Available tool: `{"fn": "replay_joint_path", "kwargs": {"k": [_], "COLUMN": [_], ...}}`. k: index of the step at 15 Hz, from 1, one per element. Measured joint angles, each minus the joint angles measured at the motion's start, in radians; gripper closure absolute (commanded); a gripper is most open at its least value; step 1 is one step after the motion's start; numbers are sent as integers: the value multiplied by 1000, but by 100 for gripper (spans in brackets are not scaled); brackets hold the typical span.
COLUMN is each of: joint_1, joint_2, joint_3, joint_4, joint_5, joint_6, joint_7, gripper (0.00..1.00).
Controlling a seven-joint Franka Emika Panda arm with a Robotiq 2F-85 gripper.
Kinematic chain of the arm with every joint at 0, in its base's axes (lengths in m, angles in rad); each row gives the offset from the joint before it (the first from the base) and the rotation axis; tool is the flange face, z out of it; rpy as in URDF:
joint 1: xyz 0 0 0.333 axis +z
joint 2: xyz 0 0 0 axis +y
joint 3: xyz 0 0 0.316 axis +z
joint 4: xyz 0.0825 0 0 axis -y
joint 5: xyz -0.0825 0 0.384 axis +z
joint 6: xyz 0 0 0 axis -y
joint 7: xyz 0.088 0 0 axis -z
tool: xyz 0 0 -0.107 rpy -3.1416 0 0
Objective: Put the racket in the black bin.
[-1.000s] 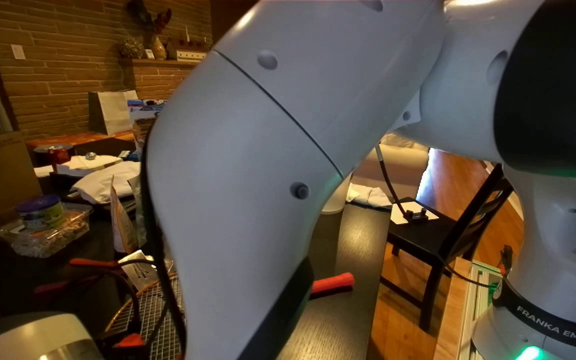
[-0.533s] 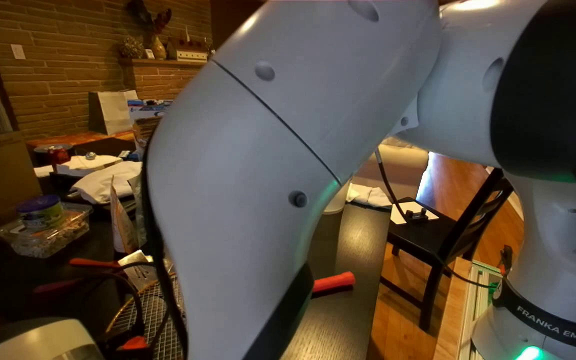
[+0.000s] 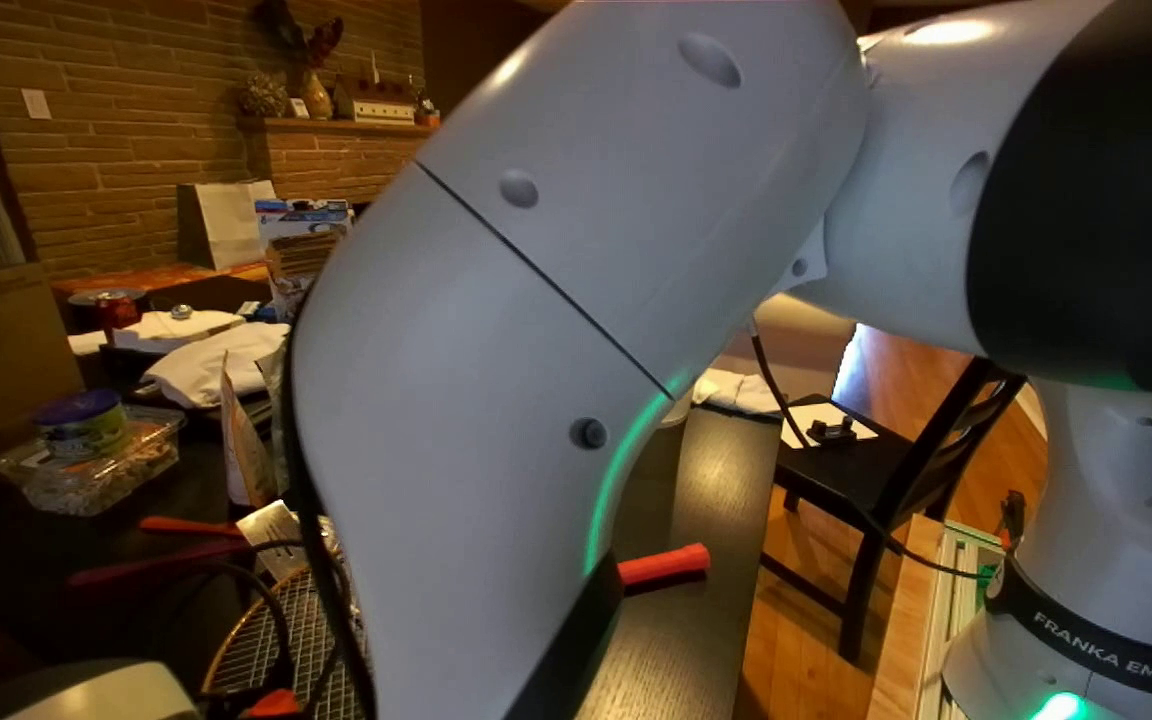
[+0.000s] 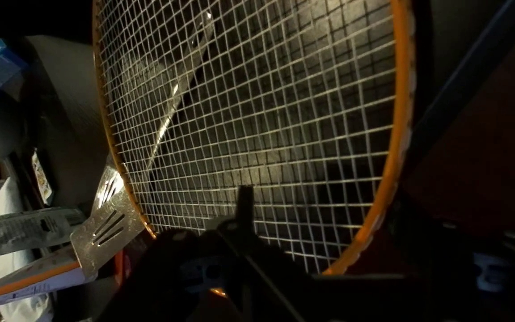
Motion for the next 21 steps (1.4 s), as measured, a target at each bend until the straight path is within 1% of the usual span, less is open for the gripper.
{"fn": "replay_joint_path", "kwargs": {"k": [1,2,3,4,5,6,7,12,13,14,15,18,21], "joint_1": [1,2,2,2,2,2,2,6,8,9,9,12,12], "joint_2": [2,5,8,11,13,15,16,23,23,23,23,23,17], "joint_3": [2,3,3,1,0,-1,-1,5,5,4,3,-2,-13], "joint_4": [4,10,15,19,22,25,27,42,45,48,51,65,78], "joint_5": [0,0,0,0,0,0,0,1,1,1,1,0,0], "joint_6": [1,1,1,1,1,1,1,9,9,8,7,1,-8], "joint_7": [0,0,0,0,0,0,0,0,0,0,0,0,0], "gripper": [12,11,42,51,51,57,66,98,95,95,97,96,99]}}
